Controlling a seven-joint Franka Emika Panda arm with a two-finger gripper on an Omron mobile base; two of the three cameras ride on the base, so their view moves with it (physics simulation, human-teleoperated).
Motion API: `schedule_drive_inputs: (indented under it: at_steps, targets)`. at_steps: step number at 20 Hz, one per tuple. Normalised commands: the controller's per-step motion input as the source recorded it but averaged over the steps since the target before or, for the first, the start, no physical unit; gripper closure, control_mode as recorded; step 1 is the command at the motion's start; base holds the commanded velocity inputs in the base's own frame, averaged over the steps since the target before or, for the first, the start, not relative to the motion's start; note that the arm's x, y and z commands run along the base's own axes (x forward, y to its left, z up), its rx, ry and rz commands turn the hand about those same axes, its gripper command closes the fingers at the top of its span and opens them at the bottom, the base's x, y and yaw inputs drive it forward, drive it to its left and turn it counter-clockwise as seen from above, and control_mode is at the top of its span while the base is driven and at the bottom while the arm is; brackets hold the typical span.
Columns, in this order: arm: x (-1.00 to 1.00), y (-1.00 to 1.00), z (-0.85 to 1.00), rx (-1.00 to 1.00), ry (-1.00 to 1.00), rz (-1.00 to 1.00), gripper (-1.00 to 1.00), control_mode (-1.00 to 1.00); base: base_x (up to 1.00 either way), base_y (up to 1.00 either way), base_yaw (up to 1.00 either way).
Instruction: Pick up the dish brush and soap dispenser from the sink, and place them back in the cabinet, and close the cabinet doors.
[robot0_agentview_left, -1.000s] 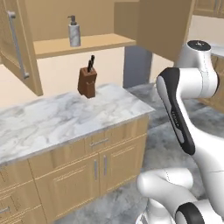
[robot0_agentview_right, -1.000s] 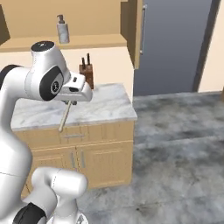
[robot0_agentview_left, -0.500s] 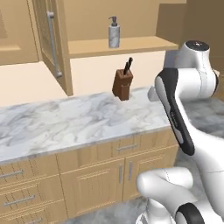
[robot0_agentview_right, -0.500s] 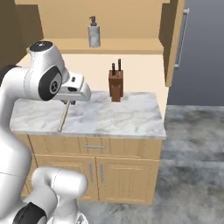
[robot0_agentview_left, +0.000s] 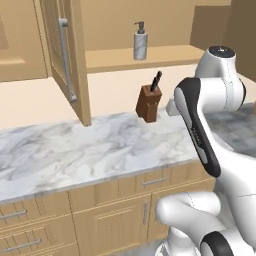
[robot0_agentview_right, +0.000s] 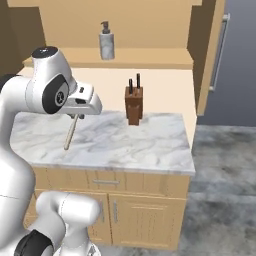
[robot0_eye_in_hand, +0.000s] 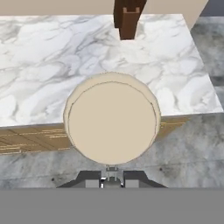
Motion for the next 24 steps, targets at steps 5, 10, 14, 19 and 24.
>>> schedule_drive_inputs:
  at_steps: [5,10,14,19,24]
  targets:
    - [0.00,0.00,0.00,0.00,0.00,0.00,1.00,1.00,0.47,-0.29,0.00]
    - [0.00,0.00,0.00,0.00,0.00,0.00,1.00,1.00,0.57,-0.44,0.07]
    - [0.00,0.00,0.00,0.00,0.00,0.00,1.00,1.00,0.49,-0.44,0.10]
    - [0.00,0.00,0.00,0.00,0.00,0.00,1.00,1.00,0.26,-0.13,0.09]
    - [0.00,0.00,0.00,0.00,0.00,0.00,1.00,1.00,0.12,0.06,0.03]
